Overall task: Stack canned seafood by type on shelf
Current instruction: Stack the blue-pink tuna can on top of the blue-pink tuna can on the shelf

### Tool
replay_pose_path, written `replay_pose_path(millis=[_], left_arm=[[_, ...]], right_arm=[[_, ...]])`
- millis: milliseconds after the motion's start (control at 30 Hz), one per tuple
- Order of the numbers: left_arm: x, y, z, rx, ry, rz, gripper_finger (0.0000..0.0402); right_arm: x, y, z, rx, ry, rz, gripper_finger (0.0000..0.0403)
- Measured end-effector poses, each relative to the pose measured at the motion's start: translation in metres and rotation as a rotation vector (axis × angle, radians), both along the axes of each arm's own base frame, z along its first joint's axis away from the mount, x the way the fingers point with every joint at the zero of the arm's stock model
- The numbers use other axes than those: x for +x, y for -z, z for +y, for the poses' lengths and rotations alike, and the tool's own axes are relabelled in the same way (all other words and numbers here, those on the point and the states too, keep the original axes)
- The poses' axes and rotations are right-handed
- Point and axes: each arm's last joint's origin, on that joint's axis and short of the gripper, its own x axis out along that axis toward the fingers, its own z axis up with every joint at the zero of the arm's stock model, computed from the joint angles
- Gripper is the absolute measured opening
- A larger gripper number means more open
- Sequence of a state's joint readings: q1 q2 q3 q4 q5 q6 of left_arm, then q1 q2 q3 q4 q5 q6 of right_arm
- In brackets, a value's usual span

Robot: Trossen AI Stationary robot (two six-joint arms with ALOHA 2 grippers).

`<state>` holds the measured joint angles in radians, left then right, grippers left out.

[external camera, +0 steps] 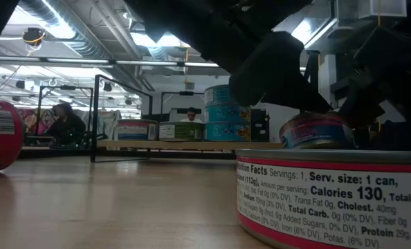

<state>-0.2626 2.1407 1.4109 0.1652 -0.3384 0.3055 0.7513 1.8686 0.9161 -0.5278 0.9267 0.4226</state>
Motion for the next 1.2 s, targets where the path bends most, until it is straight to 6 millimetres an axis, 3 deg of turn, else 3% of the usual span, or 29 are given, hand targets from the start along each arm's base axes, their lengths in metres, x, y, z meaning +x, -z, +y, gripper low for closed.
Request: replay_pose_path(millis=[233, 433, 1200], left_arm=[[-0.005, 0.0, -0.015, 0.086, 0.039, 0.014, 0.0198], [-0.009, 0.003, -0.017, 0.209, 0.022, 0.059, 0.0243], [-0.007, 0.006, -0.009, 0.231, 0.072, 0.095, 0.0253]], right_arm=[[0.0, -0.001, 0.0, 0.056, 0.051, -0.047, 0.0183], [0.0, -0.001, 0.001, 0.096, 0.088, -0.082, 0.0186], [0.001, -0.001, 0.001, 0.103, 0.094, -0.103, 0.0185]])
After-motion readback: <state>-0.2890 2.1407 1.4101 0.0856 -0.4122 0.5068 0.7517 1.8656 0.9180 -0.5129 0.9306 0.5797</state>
